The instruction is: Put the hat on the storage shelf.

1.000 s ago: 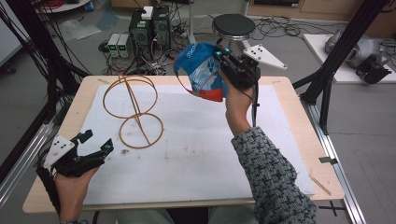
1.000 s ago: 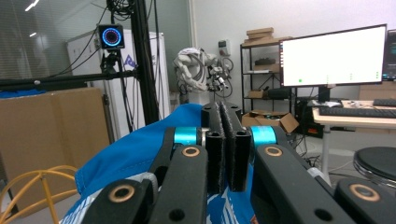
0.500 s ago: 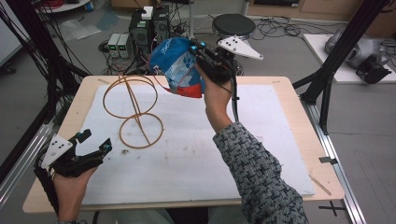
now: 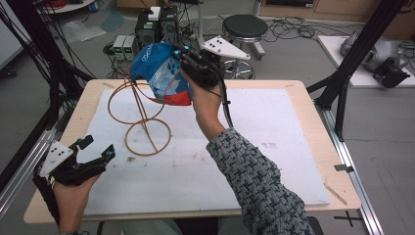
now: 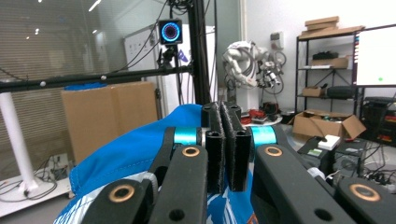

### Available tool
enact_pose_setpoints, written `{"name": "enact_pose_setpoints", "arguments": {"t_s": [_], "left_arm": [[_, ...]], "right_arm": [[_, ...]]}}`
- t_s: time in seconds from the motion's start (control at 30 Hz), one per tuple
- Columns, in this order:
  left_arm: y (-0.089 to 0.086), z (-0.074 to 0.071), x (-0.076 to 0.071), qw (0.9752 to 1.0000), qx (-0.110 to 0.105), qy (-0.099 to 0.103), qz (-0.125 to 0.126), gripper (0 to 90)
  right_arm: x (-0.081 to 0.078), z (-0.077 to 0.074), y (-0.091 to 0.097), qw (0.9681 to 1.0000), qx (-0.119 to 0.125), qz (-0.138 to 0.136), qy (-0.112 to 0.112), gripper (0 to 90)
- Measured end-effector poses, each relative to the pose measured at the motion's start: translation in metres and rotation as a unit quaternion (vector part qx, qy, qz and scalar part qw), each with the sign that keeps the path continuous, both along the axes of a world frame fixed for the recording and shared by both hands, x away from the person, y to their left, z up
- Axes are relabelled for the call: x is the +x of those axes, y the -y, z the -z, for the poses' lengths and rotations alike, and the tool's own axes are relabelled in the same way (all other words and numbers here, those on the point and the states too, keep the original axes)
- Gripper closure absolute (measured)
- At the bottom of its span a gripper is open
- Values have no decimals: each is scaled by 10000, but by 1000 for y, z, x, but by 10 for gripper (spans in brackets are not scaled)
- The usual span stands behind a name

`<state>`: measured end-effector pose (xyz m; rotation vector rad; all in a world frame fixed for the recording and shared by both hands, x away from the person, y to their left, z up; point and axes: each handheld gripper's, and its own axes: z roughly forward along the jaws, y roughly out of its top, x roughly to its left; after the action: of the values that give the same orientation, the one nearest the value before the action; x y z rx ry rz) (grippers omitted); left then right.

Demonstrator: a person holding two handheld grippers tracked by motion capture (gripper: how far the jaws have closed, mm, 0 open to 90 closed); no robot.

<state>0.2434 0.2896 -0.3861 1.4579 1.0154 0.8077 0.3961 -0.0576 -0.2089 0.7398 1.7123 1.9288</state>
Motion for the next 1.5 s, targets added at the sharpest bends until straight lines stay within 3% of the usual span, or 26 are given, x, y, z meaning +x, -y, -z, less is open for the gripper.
{"name": "enact_pose_setpoints", "arguments": {"t_s": [0.6, 0.9, 1.5], "left_arm": [[-3, -2, -1, 10000, -39, 32, -14, 192], [-4, -2, -1, 10000, -36, 40, -18, 192], [-6, -3, -1, 10000, -33, 64, -25, 192]], "right_arm": [[4, 18, -39, 9974, -469, -454, -299, 883], [9, 27, -54, 9953, -708, -525, -407, 882], [1, 35, -82, 9908, -1074, -709, -418, 883]]}}
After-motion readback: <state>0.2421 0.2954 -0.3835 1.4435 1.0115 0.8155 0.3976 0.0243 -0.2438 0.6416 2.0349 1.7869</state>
